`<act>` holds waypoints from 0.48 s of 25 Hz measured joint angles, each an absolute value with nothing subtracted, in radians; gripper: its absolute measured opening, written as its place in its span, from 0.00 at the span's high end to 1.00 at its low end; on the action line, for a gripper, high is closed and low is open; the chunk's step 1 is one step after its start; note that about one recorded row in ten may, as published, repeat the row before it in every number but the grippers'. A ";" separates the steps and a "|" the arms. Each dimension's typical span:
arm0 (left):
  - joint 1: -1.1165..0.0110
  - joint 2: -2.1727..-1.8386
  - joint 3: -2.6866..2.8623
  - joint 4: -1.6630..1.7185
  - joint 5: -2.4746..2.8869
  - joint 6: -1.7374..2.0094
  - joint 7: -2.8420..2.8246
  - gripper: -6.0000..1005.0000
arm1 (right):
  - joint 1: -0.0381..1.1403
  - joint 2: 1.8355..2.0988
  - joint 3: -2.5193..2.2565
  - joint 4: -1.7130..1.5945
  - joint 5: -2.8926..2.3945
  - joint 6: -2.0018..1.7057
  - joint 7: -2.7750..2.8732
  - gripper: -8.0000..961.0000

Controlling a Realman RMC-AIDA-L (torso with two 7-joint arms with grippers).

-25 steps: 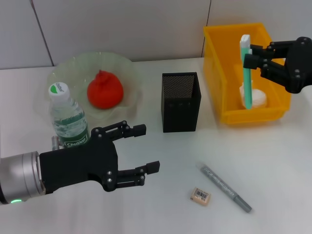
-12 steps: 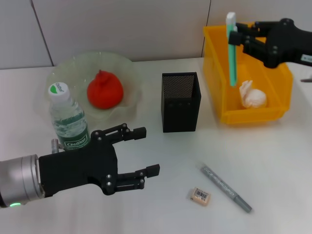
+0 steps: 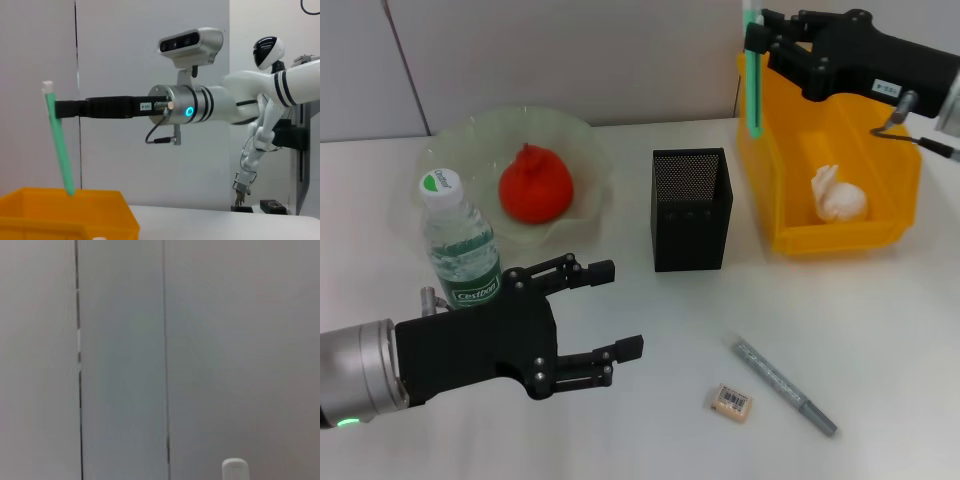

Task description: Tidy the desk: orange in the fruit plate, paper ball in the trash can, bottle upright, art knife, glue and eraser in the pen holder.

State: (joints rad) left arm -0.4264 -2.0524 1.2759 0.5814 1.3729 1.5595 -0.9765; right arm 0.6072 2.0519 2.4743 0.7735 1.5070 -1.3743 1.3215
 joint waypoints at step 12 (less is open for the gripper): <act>-0.432 -2.058 1.276 0.581 1.373 1.552 -0.973 0.20 | 0.643 2.061 2.454 0.583 1.592 -1.282 1.200 0.78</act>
